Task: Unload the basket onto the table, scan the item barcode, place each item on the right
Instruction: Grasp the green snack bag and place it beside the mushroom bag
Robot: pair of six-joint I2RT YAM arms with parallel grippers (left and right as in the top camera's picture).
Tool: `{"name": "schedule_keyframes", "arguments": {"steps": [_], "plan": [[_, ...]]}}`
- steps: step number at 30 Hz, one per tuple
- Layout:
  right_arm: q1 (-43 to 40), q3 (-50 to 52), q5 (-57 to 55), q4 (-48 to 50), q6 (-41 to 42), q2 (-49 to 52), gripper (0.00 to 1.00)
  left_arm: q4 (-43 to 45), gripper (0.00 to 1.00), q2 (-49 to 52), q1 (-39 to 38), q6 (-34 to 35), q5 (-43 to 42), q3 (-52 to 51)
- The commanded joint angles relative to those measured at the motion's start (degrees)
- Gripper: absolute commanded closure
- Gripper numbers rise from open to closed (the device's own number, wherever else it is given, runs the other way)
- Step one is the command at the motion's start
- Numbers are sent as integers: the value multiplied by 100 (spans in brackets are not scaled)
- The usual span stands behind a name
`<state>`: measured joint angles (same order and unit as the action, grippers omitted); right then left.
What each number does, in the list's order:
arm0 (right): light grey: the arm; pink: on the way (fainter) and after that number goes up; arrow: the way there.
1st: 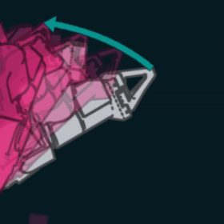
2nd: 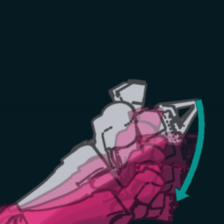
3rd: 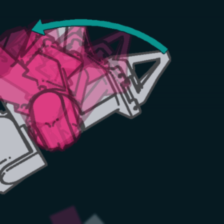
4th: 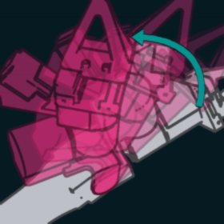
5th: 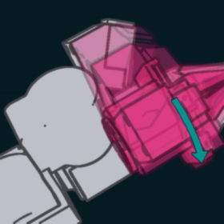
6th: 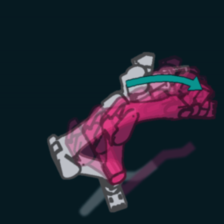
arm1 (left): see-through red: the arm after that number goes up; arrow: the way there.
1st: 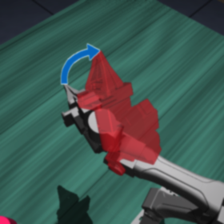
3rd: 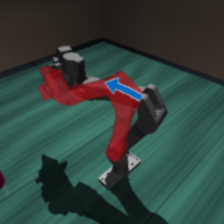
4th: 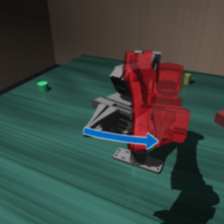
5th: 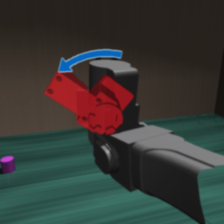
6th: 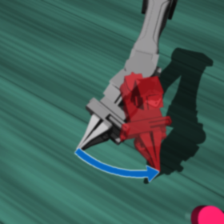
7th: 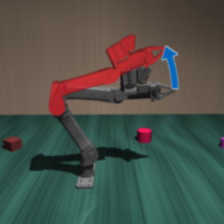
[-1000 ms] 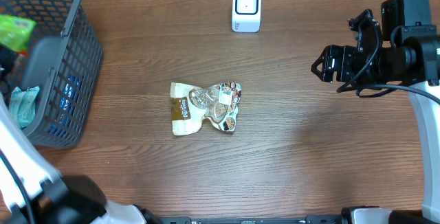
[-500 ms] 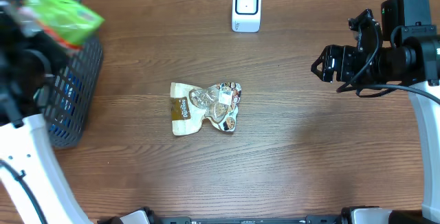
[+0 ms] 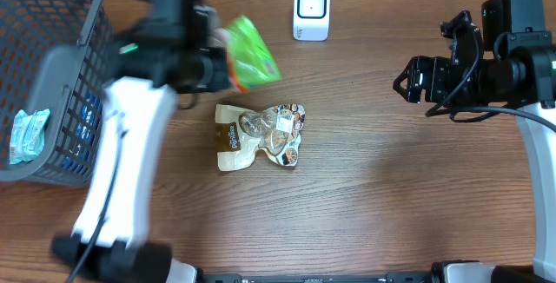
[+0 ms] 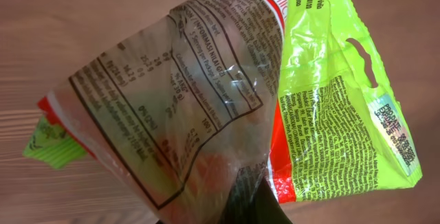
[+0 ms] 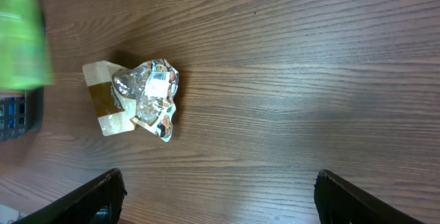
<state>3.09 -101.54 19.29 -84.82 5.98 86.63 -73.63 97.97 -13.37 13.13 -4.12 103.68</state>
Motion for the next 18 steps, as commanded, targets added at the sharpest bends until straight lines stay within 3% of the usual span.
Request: {"name": "schedule_keyframes", "arguments": {"steps": [1,8,15,17,18], "plan": [[17,-118,31,42,0,-35,11,107,96,577,-389,68,-44,-59],[17,-118,31,48,0,-35,11,442,96,1624,-1060,81,-302,-59],[17,-116,28,61,0,-35,11,223,95,1899,-1244,83,-299,-46],[17,-118,28,79,0,-35,11,90,84,1893,-1213,83,-302,26],[17,-118,28,87,0,-35,11,-15,72,1891,-1189,81,-302,79]]}}
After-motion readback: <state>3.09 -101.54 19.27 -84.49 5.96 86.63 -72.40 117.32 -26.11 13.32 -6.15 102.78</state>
